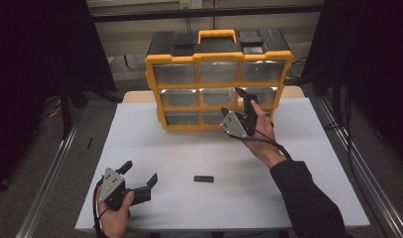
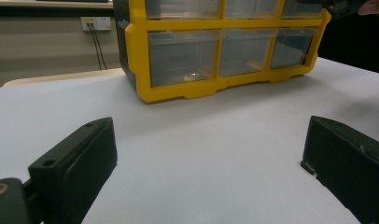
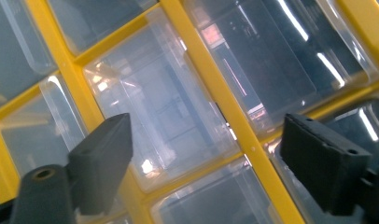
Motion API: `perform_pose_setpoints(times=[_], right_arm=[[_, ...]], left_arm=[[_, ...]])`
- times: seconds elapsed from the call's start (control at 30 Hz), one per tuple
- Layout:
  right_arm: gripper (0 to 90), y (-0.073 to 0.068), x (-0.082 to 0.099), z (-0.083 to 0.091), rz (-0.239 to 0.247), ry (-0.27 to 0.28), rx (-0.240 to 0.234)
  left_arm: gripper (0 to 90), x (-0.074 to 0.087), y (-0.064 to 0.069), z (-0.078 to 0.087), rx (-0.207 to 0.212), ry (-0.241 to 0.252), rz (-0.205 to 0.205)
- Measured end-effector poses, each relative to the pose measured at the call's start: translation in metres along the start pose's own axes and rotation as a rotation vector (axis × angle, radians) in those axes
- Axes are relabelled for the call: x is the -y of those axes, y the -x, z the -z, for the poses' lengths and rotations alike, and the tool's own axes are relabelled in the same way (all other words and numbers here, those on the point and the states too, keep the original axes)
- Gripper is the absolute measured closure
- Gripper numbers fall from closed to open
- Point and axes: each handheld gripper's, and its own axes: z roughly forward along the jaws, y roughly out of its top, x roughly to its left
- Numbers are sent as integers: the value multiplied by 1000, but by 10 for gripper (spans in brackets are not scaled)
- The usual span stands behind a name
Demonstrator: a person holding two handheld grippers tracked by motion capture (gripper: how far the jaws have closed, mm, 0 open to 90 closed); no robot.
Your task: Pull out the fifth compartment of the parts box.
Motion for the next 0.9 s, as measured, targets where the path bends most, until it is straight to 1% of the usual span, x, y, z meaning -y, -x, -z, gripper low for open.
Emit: perform_pose_setpoints(times=[0.03,0.07,0.13,0.17,0.2,0.3,0.33,0.4,0.43,0.47,0.5,0.53,0.57,0.6,0.63,0.67,0.73,0.9], right_arm=[[207,-1,0,-2,71,0,10],[207,-1,0,-2,71,0,10],[246,-3,-1,-3,118,8,16],[249,-4,-1,-4,150,13,26],[249,-4,-1,-4,150,13,26],[278,-5,-3,-8,199,11,31],[292,-4,-3,-9,207,10,29],[311,-4,-4,-12,226,5,33],[311,-4,-4,-15,239,-11,26],[311,-4,-4,-15,239,-11,26],[338,-5,-3,-17,274,-24,22],[338,-5,-3,-17,274,-24,22],[370,-6,-2,-19,301,-31,16],[370,-6,-2,-19,301,-31,16],[386,-7,-2,-19,298,-45,18],[413,-7,-1,-20,309,-43,16],[438,-8,0,-21,309,-61,17],[500,-7,2,-25,314,-70,15]], left_arm=[[29,0,0,0,2,0,3],[29,0,0,0,2,0,3],[29,0,0,0,2,0,3],[29,0,0,0,0,0,0],[29,0,0,0,0,0,1],[29,0,0,0,-1,-2,1],[29,0,0,0,1,-4,4],[29,0,0,0,1,-4,-2],[29,0,0,0,1,-5,-2],[29,0,0,0,1,-5,2],[29,0,0,0,0,-9,-3],[29,0,0,0,0,-9,-3],[29,0,0,0,1,-11,-6],[29,0,0,0,0,-8,-3],[29,0,-1,0,0,-11,-6],[29,0,-1,0,1,-11,-6],[29,0,0,0,1,-12,-7],[29,0,-1,0,1,-12,-6]])
